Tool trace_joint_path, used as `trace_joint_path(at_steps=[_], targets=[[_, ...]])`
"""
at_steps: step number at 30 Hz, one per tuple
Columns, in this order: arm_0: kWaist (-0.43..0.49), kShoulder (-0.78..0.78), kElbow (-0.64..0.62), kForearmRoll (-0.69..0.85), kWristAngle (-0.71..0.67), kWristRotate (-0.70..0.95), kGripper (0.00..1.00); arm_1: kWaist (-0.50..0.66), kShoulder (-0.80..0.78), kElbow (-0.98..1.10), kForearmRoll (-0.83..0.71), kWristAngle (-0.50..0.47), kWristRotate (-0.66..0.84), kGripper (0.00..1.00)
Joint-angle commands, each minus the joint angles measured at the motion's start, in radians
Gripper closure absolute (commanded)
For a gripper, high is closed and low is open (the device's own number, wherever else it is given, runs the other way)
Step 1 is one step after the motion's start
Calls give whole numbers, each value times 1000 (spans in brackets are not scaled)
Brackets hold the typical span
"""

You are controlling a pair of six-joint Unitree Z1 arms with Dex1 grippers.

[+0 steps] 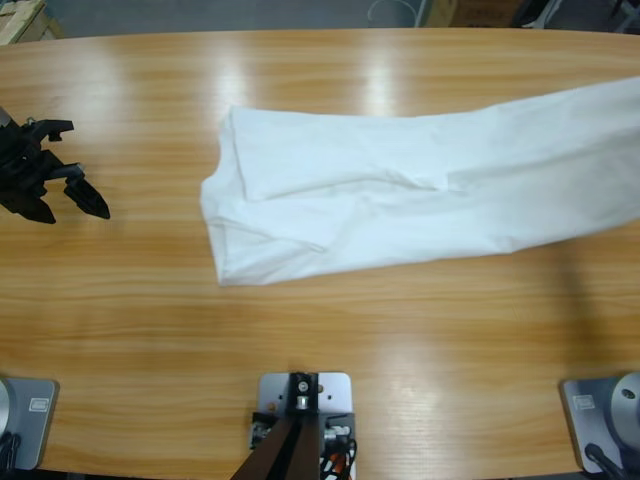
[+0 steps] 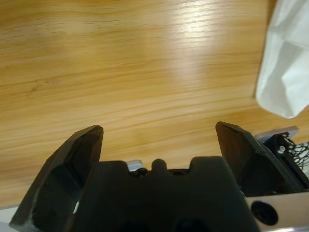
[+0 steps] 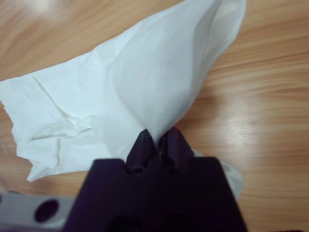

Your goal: Fold clothes

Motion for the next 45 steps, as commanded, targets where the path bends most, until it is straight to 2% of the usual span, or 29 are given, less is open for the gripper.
trace_joint_path(at_steps=[1,6,15,23,28,34,45], targets=[[-9,59,14,-8,-2,-4,86,26,12,-202,169,-28,-10,1000],[-9,60,12,-8,-4,-4,87,157,23,-336,272,-43,21,1000],[-9,58,14,-8,-12,-4,87,546,71,-384,274,-77,170,1000],[-9,57,14,-8,-13,-4,86,822,203,-614,296,-84,316,1000],[-9,57,14,-8,-21,-3,85,923,284,-740,322,-78,363,1000],[-9,55,14,-8,-25,-2,84,1015,377,-780,323,-77,381,1000],[-9,58,13,-8,-28,-1,85,1117,581,-930,324,-57,409,1000]])
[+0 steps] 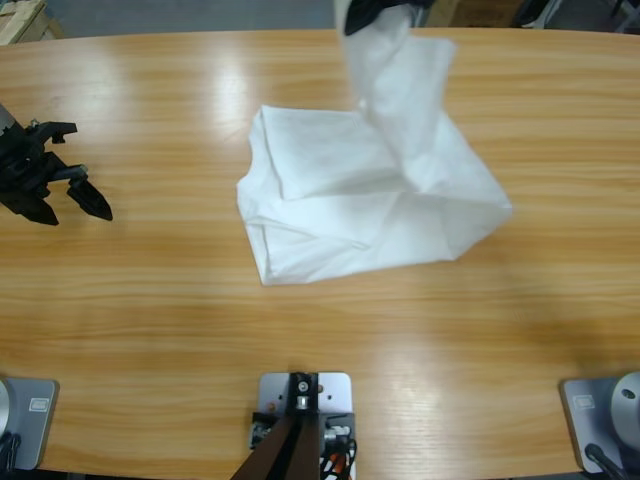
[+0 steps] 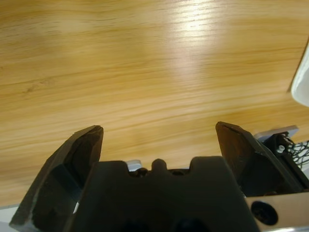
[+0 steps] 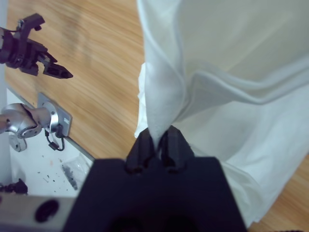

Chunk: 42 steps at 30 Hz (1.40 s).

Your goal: Fold clothes

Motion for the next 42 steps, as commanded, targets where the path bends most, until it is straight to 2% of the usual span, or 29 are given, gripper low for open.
trace_joint_path(at_steps=[1,12,19,20,21,22,23,33,38,40,42], targets=[[-8,48,14,-8,-22,-1,84,54,179,-78,13,14,19,1000],[-8,51,11,-8,-23,-1,82,88,328,-217,63,25,23,1000],[-8,50,12,-8,-23,-1,82,118,386,-224,98,40,23,1000],[-8,50,12,-8,-23,-1,82,124,393,-224,104,42,23,731],[-8,50,12,-8,-23,-1,82,130,398,-224,107,42,23,273],[-8,51,12,-8,-23,-1,82,134,401,-224,109,45,23,35],[-8,51,12,-8,-23,-1,82,136,402,-225,109,51,23,0],[-8,51,14,-8,-23,-1,82,143,389,-278,128,35,34,0],[-8,53,14,-8,-23,-1,82,141,308,-319,171,-75,56,0],[-8,47,14,-8,-23,-1,82,124,236,-262,172,-146,86,0],[-8,33,17,-8,-22,-1,82,93,151,-144,120,-176,100,0]])
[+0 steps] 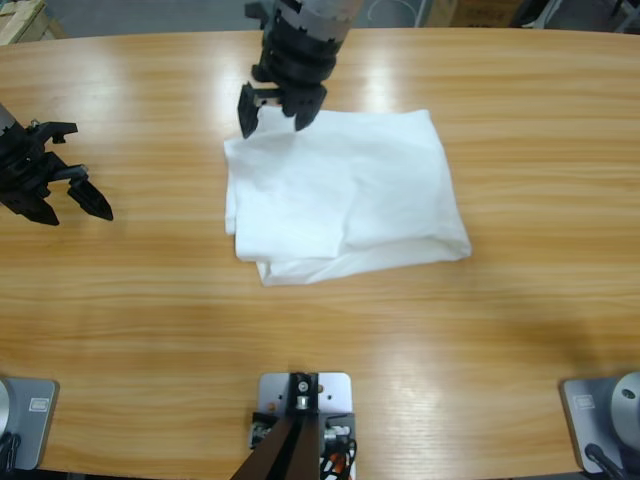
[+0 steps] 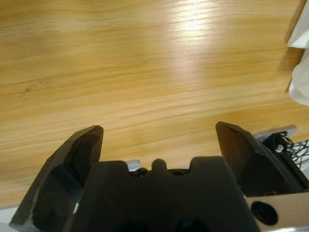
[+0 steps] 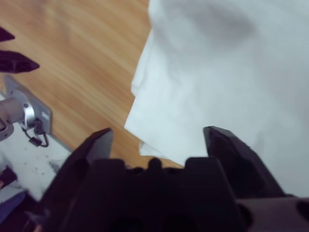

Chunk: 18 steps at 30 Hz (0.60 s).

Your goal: Fold clothes

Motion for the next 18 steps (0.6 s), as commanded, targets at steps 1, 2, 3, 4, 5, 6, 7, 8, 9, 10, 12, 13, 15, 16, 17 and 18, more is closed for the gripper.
trace_joint_path(at_steps=[1,2,3,4,5,6,7,8,9,10,12,13,15,16,17,18], targets=[[-8,28,17,-9,-18,-1,84,-58,-228,247,-85,-127,62,0],[-8,24,18,-9,-18,-1,82,-82,-287,339,-153,-105,64,0],[-8,22,18,-9,-18,-1,82,-106,-339,427,-212,-77,69,2],[-8,23,18,-9,-18,-1,83,-125,-390,513,-263,-61,73,5],[-8,23,18,-9,-18,-1,83,-140,-439,599,-311,-53,78,9],[-8,22,19,-9,-18,-1,83,-155,-487,690,-365,-42,86,9],[-8,20,19,-9,-18,-1,83,-172,-537,793,-432,-22,95,9],[-8,19,19,-9,-18,-1,84,-194,-591,904,-511,1,106,14],[-9,19,20,-9,-18,-1,82,-218,-642,1013,-592,34,114,22],[-9,19,20,-9,-18,0,84,-250,-686,1120,-674,79,121,23],[-16,18,20,-8,-18,0,83,-331,-761,1317,-814,156,123,32],[-24,17,21,-8,-18,0,83,-376,-795,1407,-876,186,122,32],[-39,15,22,-8,-18,0,85,-461,-831,1570,-1005,254,116,32],[-49,18,22,-9,-18,0,85,-494,-838,1638,-1062,279,111,32],[-55,19,21,-8,-19,2,82,-523,-841,1711,-1125,293,111,32],[-61,21,20,-8,-19,2,82,-540,-837,1761,-1171,304,111,33]])
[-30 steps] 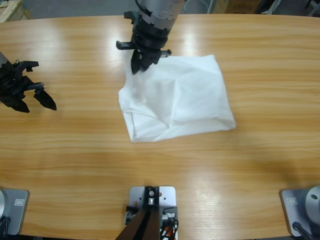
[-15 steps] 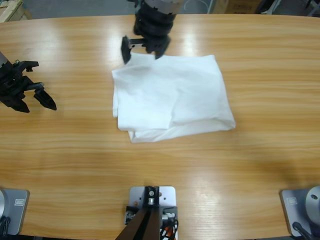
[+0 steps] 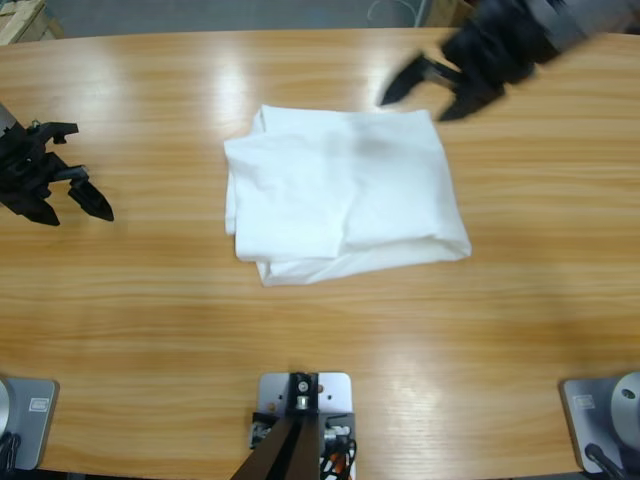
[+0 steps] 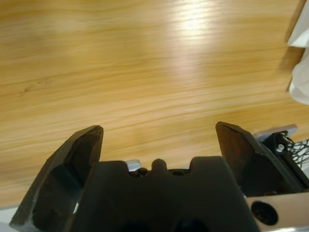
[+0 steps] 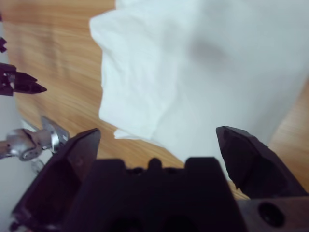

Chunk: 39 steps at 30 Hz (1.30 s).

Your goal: Fold clothes

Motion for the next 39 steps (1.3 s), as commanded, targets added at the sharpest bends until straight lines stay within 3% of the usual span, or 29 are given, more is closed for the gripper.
trace_joint_path(at_steps=[1,5,12,15,21,32,39], targets=[[-55,24,20,-8,-19,2,82,-180,-104,441,-348,140,2,54],[-65,29,19,-8,-19,2,83,-192,-72,537,-461,173,6,99],[-69,52,17,-8,-18,3,87,-126,-145,517,-466,230,113,119],[-70,60,16,-8,-18,2,87,-47,-125,482,-472,234,149,135],[-75,62,16,-7,-18,0,87,56,29,481,-706,281,192,136],[-76,67,16,-7,-16,-1,87,-64,291,773,-1168,356,193,138],[-76,74,15,-7,-16,0,87,-70,334,855,-1281,359,198,138]])
